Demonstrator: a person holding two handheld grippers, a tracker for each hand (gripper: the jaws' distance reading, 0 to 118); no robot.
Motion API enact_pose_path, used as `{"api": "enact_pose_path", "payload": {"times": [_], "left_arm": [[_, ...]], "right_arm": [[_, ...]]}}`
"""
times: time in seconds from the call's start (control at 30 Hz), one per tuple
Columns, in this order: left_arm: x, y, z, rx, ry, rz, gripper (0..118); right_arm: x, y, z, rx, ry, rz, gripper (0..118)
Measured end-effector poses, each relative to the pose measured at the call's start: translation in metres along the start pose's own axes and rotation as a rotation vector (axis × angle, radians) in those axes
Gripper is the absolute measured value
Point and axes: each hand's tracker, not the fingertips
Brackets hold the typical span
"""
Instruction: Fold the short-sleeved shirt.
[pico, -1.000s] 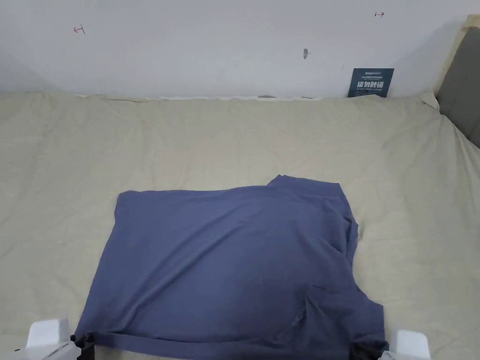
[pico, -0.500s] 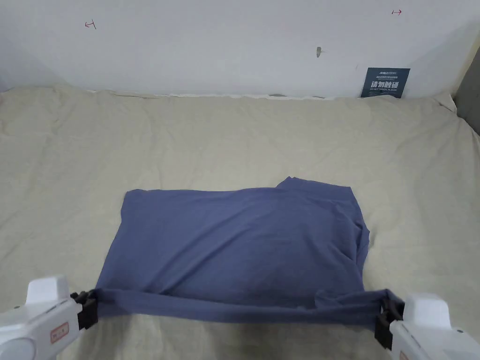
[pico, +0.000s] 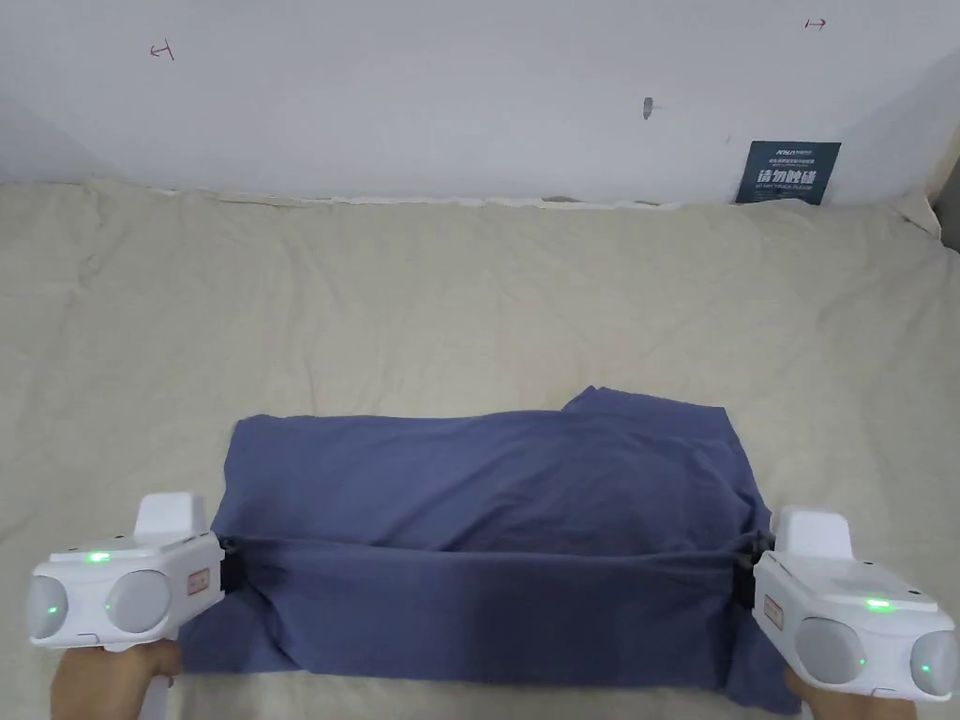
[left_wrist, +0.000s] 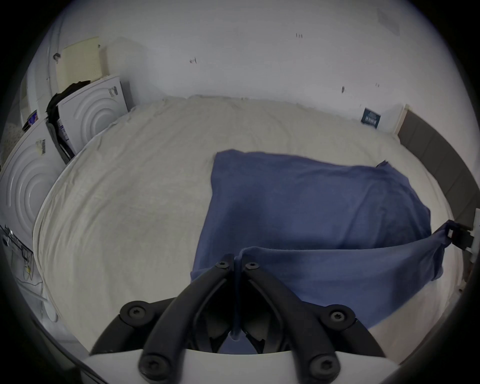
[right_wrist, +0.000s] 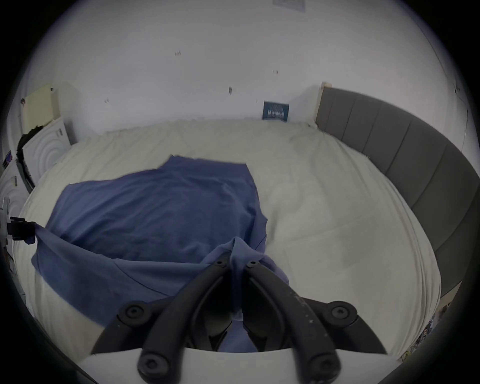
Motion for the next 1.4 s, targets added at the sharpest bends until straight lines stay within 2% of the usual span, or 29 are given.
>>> {"api": "enact_pose_path", "payload": {"times": [0.13,0.23,0.37,0.4,0.43,0.47,0.5,0.53,0.57,0.6,0.77,0.8,0.93,1.1,1.13,1.17,1.2,1.23,1.27,1.3,1.4], "left_arm": [[0.01,0.004,-0.036,-0.067,0.024,-0.06,4],[0.015,-0.002,-0.051,-0.106,0.041,-0.082,4],[0.019,-0.001,-0.042,-0.088,0.059,-0.109,4],[0.019,0.0,-0.039,-0.088,0.055,-0.108,11],[0.018,0.003,-0.035,-0.09,0.049,-0.103,24],[0.017,0.006,-0.028,-0.086,0.042,-0.081,48],[0.016,0.008,-0.019,-0.063,0.029,-0.05,84],[0.016,0.01,-0.007,-0.027,0.006,-0.026,105],[0.016,0.012,0.008,0.024,-0.012,-0.007,115],[0.018,0.017,0.027,0.086,-0.028,-0.001,117],[0.029,0.025,0.115,0.328,-0.049,-0.023,117],[0.032,0.024,0.132,0.385,-0.044,-0.027,117],[0.044,0.014,0.188,0.597,-0.03,-0.037,117],[0.059,-0.007,0.227,0.778,0.015,-0.062,105],[0.063,-0.01,0.231,0.79,0.023,-0.073,91],[0.066,-0.015,0.234,0.785,0.021,-0.079,72],[0.068,-0.018,0.237,0.782,0.019,-0.086,36],[0.07,-0.022,0.238,0.777,0.014,-0.093,7],[0.072,-0.024,0.237,0.781,0.014,-0.095,0],[0.074,-0.025,0.236,0.775,0.004,-0.102,0],[0.076,-0.026,0.231,0.736,0.011,-0.1,0]], "right_arm": [[-0.007,0.001,-0.04,-0.09,-0.022,0.008,8],[-0.007,-0.005,-0.061,-0.165,-0.009,-0.026,8],[-0.011,-0.003,-0.052,-0.156,-0.016,-0.019,9],[-0.008,0.0,-0.05,-0.16,-0.014,-0.01,9],[-0.007,0.003,-0.043,-0.158,-0.011,-0.012,17],[-0.005,0.005,-0.033,-0.132,-0.004,-0.026,33],[-0.003,0.008,-0.022,-0.089,0.007,-0.046,61],[-0.002,0.012,-0.008,-0.056,0.017,-0.058,81],[0.0,0.016,0.006,-0.017,0.033,-0.067,96],[0.003,0.021,0.024,0.033,0.044,-0.075,105],[0.015,0.036,0.103,0.268,0.048,-0.077,104],[0.007,0.037,0.127,0.314,0.047,-0.075,104],[0.004,0.033,0.186,0.491,0.019,-0.025,104],[-0.003,0.017,0.231,0.622,-0.02,0.039,101],[-0.003,0.013,0.237,0.629,-0.019,0.035,94],[-0.004,0.011,0.241,0.636,-0.022,0.029,82],[-0.005,0.008,0.242,0.643,-0.023,0.026,57],[-0.006,0.006,0.244,0.649,-0.027,0.024,31],[-0.006,0.004,0.244,0.651,-0.029,0.024,6],[-0.006,0.002,0.244,0.655,-0.036,0.027,2],[-0.006,-0.001,0.242,0.645,-0.021,0.03,2]]}}
